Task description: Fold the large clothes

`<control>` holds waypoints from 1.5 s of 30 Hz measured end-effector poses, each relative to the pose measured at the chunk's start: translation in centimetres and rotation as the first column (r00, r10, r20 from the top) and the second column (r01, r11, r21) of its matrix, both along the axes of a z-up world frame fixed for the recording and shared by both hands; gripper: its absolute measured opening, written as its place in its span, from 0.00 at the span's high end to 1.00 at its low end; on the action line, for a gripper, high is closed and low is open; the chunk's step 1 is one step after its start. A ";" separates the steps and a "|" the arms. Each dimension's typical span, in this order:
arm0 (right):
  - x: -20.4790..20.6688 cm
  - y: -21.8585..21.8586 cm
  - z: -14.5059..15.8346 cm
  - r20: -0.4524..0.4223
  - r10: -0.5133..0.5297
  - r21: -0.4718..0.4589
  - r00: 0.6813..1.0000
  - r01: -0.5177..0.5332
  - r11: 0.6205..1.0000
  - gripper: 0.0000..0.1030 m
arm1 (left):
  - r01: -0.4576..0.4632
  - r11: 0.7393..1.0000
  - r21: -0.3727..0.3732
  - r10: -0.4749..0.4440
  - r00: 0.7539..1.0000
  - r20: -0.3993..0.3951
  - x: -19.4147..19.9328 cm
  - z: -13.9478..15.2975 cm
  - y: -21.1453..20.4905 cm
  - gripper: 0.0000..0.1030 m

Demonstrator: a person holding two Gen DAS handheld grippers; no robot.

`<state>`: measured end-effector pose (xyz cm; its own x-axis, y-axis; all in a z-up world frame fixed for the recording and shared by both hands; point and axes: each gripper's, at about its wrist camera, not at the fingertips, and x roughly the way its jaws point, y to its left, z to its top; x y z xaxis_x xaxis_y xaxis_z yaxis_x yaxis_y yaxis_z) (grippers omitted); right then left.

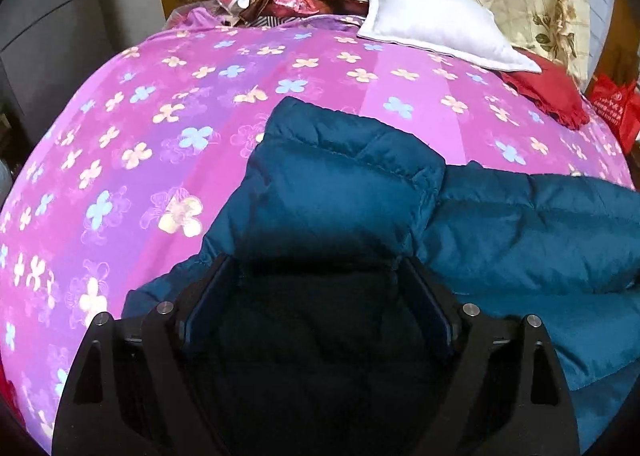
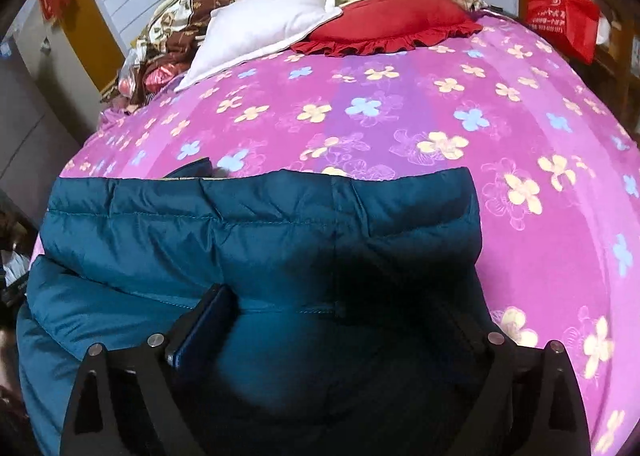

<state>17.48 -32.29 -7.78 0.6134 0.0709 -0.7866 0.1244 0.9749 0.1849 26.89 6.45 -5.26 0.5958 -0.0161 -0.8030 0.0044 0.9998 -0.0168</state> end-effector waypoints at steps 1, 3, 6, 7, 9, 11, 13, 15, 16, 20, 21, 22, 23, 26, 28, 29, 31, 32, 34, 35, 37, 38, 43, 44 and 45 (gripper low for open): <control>0.0 0.2 0.0 0.001 0.000 -0.004 1.000 0.000 1.000 0.06 | -0.001 1.000 0.010 0.001 1.000 0.009 -0.1 -0.1 -0.1 0.17; 0.2 0.5 -0.1 0.000 0.008 -0.011 1.000 -0.008 1.000 0.03 | -0.003 1.000 0.009 0.003 1.000 0.015 -0.2 -0.2 -0.2 0.17; 0.3 0.8 -0.1 -0.007 0.022 -0.014 1.000 -0.022 1.000 0.00 | 0.000 1.000 -0.003 0.000 1.000 -0.001 0.0 -0.3 0.0 0.16; 0.3 0.9 0.0 -0.017 0.022 -0.021 1.000 -0.022 1.000 0.00 | 0.005 1.000 -0.001 -0.005 1.000 -0.022 0.1 -0.1 0.1 0.17; 0.4 1.4 0.7 -0.085 0.026 -0.065 0.996 -0.032 0.997 0.00 | 0.002 1.000 0.023 0.000 0.999 -0.053 -0.2 0.8 0.2 0.17; -0.3 1.5 2.3 -0.107 -0.054 -0.104 0.993 0.043 0.994 0.01 | -0.010 1.000 -0.025 0.011 1.000 0.005 -2.1 4.0 0.7 0.17; -2.2 2.7 5.3 -0.025 -0.082 -0.093 0.996 0.079 0.993 0.01 | 0.032 0.996 -0.088 -0.027 0.998 0.063 -4.1 6.4 0.5 0.17; -3.8 4.8 7.4 0.043 -0.061 -0.074 0.997 0.065 0.995 0.01 | 0.079 0.991 -0.111 -0.071 0.995 0.073 -5.9 7.7 -0.8 0.17; -4.5 5.9 8.1 0.059 -0.057 -0.071 0.997 0.061 0.996 0.01 | 0.092 0.989 -0.113 -0.085 0.994 0.066 -6.5 7.8 -1.5 0.17; -7.0 10.5 8.3 0.094 -0.045 -0.042 0.995 0.049 0.998 0.01 | 0.121 0.985 -0.123 -0.115 0.992 0.055 -9.2 6.1 -4.1 0.17; -7.6 11.2 7.4 0.092 -0.047 -0.018 0.995 0.049 0.999 0.01 | 0.130 0.983 -0.127 -0.127 0.991 0.032 -9.5 4.9 -4.7 0.17; -7.8 11.6 6.3 0.086 -0.045 -0.012 0.995 0.047 0.999 0.01 | 0.127 0.986 -0.110 -0.126 0.992 0.016 -9.4 3.6 -5.1 0.17; -7.6 11.9 5.5 0.071 -0.049 -0.030 0.996 0.051 0.998 0.01 | 0.113 0.989 -0.095 -0.112 0.994 0.021 -9.3 2.9 -5.5 0.16; -7.6 11.6 2.5 0.089 -0.019 -0.074 0.996 0.025 0.997 0.00 | 0.071 0.993 -0.095 -0.066 0.996 0.055 -8.9 1.9 -5.6 0.10; -7.6 10.9 1.9 0.104 -0.012 -0.081 0.994 0.021 0.997 0.00 | 0.068 0.995 -0.075 -0.063 0.996 0.061 -8.6 1.6 -5.9 0.08; -7.5 10.8 1.8 0.103 -0.012 -0.074 0.995 0.020 0.997 0.00 | 0.069 0.995 -0.066 -0.065 0.996 0.069 -8.6 1.5 -6.1 0.07; -7.3 10.8 1.6 0.106 -0.005 -0.081 0.994 0.014 0.997 0.00 | 0.067 0.995 -0.073 -0.060 0.994 0.093 -8.9 1.1 -6.0 0.07; -7.4 10.9 1.5 0.114 -0.005 -0.086 0.993 0.015 0.996 0.00 | 0.065 0.995 -0.079 -0.056 0.992 0.112 -9.2 0.9 -5.8 0.07; -7.6 11.1 1.6 0.105 -0.013 -0.094 0.994 0.023 0.995 0.00 | 0.065 0.994 -0.089 -0.051 0.988 0.146 -9.7 0.7 -5.5 0.07; -7.7 11.2 2.3 0.097 -0.044 -0.100 0.994 0.054 0.993 0.00 | 0.064 0.994 -0.091 -0.049 0.987 0.154 -10.0 0.7 -5.4 0.07; -7.4 11.3 3.9 0.120 -0.082 -0.090 0.989 0.093 0.992 0.00 | 0.064 0.993 -0.097 -0.048 0.986 0.161 -10.1 0.6 -5.3 0.07; -6.9 11.6 5.0 0.140 -0.081 -0.078 0.987 0.092 0.993 0.00 | 0.065 0.992 -0.104 -0.048 0.986 0.160 -10.1 0.6 -5.2 0.07; -0.3 15.0 6.6 0.099 -0.003 -0.115 0.995 0.014 0.993 0.00 | 0.066 0.991 -0.115 -0.046 0.985 0.166 -10.1 0.5 -5.0 0.07; 1.9 14.8 5.3 0.035 -0.013 -0.125 0.999 0.017 0.992 0.00 | 0.065 0.991 -0.117 -0.045 0.985 0.167 -10.1 0.5 -5.0 0.07; 3.3 14.6 4.0 -0.019 -0.029 -0.160 0.999 0.025 0.987 0.00 | 0.063 0.991 -0.117 -0.043 0.985 0.167 -10.2 0.5 -5.0 0.07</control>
